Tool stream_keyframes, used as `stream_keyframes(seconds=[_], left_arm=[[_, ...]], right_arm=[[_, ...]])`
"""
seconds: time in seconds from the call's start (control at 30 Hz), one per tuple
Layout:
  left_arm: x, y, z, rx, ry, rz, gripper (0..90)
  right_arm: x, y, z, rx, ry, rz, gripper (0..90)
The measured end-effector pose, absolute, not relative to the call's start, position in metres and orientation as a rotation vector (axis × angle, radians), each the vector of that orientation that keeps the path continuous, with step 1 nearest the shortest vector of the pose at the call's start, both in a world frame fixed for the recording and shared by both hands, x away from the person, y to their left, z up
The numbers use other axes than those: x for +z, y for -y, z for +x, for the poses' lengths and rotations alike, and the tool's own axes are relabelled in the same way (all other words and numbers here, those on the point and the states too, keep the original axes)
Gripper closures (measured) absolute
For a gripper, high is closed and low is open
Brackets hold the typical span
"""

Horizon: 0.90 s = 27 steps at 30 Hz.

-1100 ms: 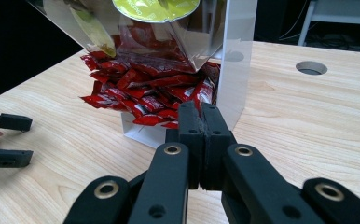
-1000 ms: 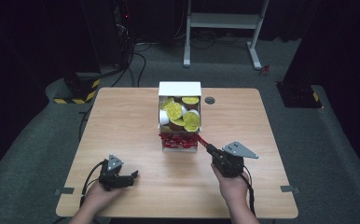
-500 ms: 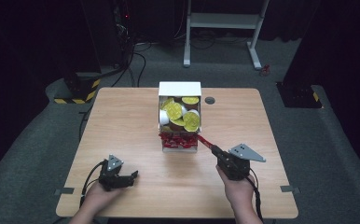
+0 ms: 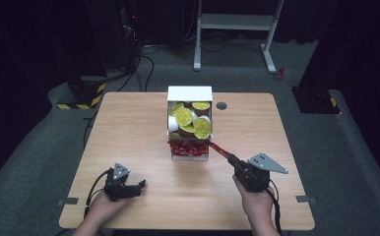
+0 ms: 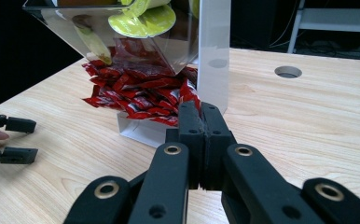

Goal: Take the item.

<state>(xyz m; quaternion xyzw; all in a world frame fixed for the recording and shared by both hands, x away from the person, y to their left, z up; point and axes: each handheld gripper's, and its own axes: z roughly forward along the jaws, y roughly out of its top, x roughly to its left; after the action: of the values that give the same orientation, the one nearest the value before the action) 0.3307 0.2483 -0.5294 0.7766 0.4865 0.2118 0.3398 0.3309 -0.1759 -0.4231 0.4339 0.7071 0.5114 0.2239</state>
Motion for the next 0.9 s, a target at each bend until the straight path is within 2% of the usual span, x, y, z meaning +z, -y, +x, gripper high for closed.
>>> stream_keyframes(seconds=[0.9], left_arm=[[-0.529,-0.248,0.331,0.559,-1.262,2.028,14.3]], right_arm=[[-0.416,0.19,0.33,1.381,-1.897,1.187,89.6]])
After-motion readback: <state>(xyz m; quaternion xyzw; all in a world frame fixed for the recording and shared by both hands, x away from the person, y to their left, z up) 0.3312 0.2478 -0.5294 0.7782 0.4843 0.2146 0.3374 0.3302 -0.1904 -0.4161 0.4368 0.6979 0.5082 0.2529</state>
